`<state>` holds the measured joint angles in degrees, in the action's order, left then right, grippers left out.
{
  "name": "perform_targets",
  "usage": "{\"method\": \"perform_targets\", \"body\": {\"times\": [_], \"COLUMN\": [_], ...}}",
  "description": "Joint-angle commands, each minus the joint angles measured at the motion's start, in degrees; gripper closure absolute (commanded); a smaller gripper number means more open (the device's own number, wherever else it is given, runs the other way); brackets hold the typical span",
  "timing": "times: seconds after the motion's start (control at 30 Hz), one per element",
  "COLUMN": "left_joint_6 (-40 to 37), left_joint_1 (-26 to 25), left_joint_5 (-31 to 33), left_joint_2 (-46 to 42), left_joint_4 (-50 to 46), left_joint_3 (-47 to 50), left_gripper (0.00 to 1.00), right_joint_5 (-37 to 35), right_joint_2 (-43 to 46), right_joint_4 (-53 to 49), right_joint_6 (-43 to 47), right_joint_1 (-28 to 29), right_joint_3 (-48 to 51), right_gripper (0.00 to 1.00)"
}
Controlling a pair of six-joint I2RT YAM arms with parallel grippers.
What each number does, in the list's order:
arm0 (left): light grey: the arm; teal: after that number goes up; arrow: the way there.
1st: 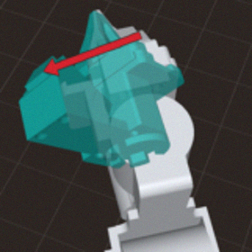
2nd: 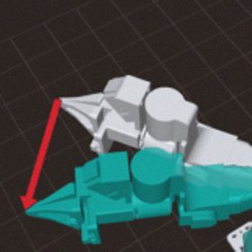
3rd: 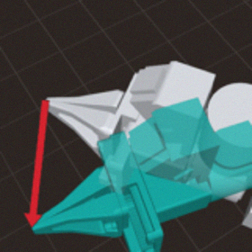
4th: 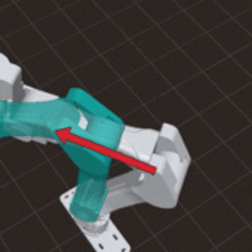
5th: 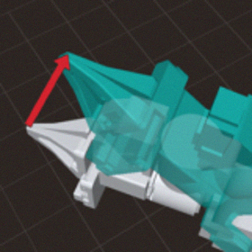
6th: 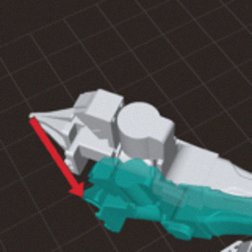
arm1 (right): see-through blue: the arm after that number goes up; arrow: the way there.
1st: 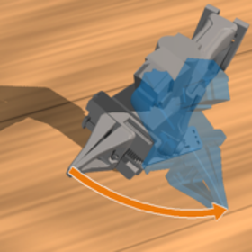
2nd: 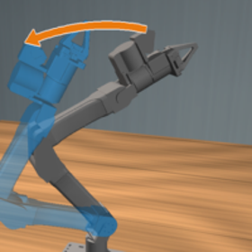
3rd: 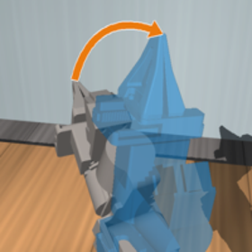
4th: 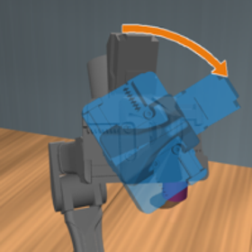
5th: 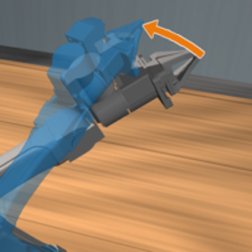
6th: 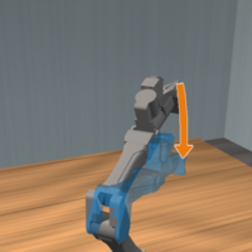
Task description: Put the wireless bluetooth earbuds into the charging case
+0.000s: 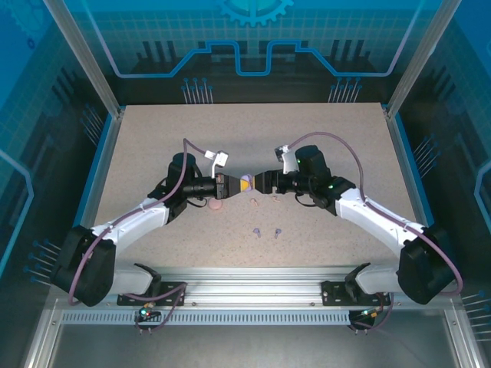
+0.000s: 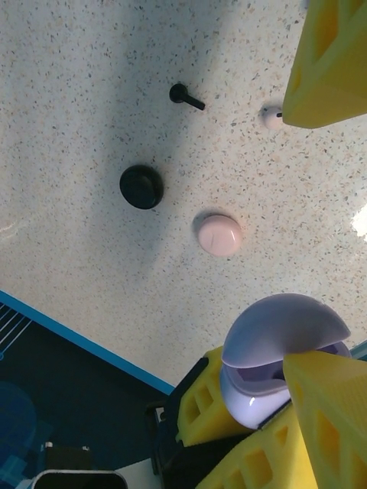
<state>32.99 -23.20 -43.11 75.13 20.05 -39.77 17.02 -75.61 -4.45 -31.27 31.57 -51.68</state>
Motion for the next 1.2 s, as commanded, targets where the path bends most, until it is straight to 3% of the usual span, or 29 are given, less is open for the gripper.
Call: {"method": "perform_targets", "body": {"times": [0.0, 0.37, 0.57, 0.73, 0.9, 1.17], "left_joint_6": [-1.39, -1.79, -2.62, -2.72, -2.7, -3.09], "left_joint_1": [0.0, -0.06, -0.07, -0.2, -0.28, -0.69], "left_joint_5": [-2.67, -2.15, 1.79, 6.56, 7.17, 7.92], "left_joint_2": [-2.27, -1.66, -1.92, -2.49, -2.35, -2.89], "left_joint_4": [0.44, 0.51, 0.65, 3.51, 4.83, 5.26], "left_joint_3": [-0.9, -0.64, -0.07, 1.96, 2.5, 2.68], "left_gripper": [1.0, 1.0, 1.0, 1.0, 1.0, 1.0], "right_joint_5": [-2.27, 0.09, -5.05, -7.58, -13.69, -15.32], "right_joint_2": [-0.19, 2.74, 1.29, -1.76, -5.5, -9.94], "right_joint_4": [-0.25, -1.73, -8.62, -5.71, -8.23, -5.89], "right_joint_6": [-0.64, -2.58, -23.83, -44.13, -50.51, -56.74], "right_joint_1": [-2.11, -2.68, -1.81, 1.35, 6.55, 10.16], "right_joint_3": [0.96, 0.97, -3.34, -4.28, -10.43, -13.53], "right_gripper": [0.23, 0.23, 0.16, 0.12, 0.12, 0.18]}}
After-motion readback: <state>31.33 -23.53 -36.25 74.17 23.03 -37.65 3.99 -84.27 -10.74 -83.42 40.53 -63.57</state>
